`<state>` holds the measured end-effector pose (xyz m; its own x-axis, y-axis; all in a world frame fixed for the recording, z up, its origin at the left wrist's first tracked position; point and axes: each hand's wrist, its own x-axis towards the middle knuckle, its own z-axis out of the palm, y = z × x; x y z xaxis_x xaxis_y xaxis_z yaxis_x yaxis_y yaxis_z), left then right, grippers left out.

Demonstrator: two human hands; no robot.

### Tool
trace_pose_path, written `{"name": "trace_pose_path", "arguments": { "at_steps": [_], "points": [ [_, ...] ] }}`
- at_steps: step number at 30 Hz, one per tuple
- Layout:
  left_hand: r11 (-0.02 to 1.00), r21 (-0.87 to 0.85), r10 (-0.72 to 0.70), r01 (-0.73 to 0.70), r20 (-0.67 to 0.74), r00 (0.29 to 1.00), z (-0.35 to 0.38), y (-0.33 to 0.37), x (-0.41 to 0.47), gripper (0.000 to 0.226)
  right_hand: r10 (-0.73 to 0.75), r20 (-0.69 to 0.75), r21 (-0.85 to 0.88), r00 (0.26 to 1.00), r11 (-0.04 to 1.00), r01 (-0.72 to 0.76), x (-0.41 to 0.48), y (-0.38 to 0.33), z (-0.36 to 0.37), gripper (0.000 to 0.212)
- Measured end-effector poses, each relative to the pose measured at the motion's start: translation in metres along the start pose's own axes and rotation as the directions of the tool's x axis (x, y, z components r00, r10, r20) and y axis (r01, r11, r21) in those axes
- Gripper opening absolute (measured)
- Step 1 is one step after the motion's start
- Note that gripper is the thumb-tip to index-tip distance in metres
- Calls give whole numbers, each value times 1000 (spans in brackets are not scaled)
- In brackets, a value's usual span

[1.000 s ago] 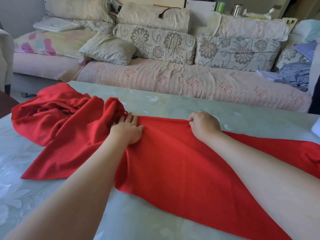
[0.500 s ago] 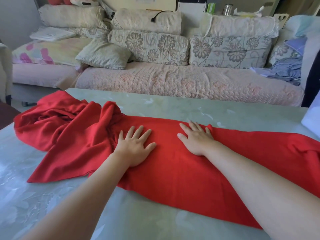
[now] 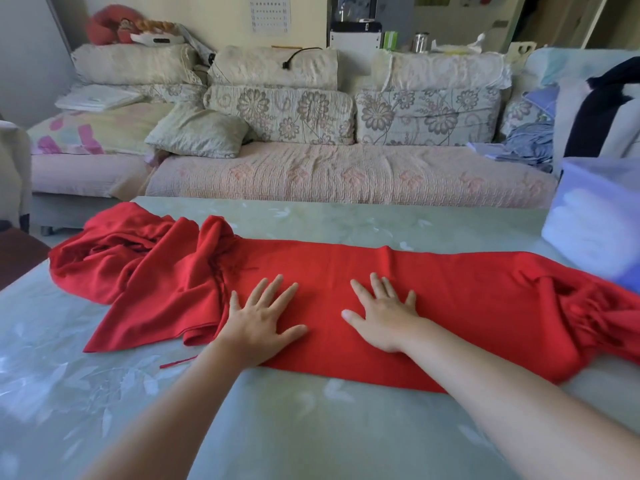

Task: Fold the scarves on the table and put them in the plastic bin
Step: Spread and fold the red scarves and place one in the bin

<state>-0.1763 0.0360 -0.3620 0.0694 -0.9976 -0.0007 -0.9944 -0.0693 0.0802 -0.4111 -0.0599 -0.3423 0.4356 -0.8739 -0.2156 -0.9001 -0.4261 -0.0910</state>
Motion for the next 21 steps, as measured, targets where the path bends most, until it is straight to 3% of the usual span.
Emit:
{"name": "trace_pose_path", "arguments": {
  "at_steps": [5,7,9,11,14,17,19,21],
  "points": [
    [992,5,-124,124,57,991,-6,-3,-26,107,-8,-20,-48,1000,999,7,-22,24,7,72],
    [981,15,-193,192,94,977,-14,5,-26,92,-18,-24,-46,1000,999,17,-27,23,6,71],
    [967,109,-239,232,61,969,-26,19,-19,74,-52,-28,-30,998,998,52,-34,22,5,70],
    [941,247,-253,231,59,966,-38,38,-10,70,-65,-37,12,997,998,65,-42,27,3,69],
    [967,217,-147,135,39,988,-43,77,4,58,-21,-75,91,997,996,28,-55,51,-4,68],
    [998,-52,35,-40,-79,996,-38,129,20,46,132,-82,184,988,976,-115,-69,95,-11,66],
    [972,-171,148,-162,-94,985,-31,168,27,48,211,-94,220,973,957,-187,-79,131,-14,62],
    [947,-192,255,-259,-48,966,-22,203,28,56,231,-215,288,949,943,-165,-88,165,-19,47]
  ]
}}
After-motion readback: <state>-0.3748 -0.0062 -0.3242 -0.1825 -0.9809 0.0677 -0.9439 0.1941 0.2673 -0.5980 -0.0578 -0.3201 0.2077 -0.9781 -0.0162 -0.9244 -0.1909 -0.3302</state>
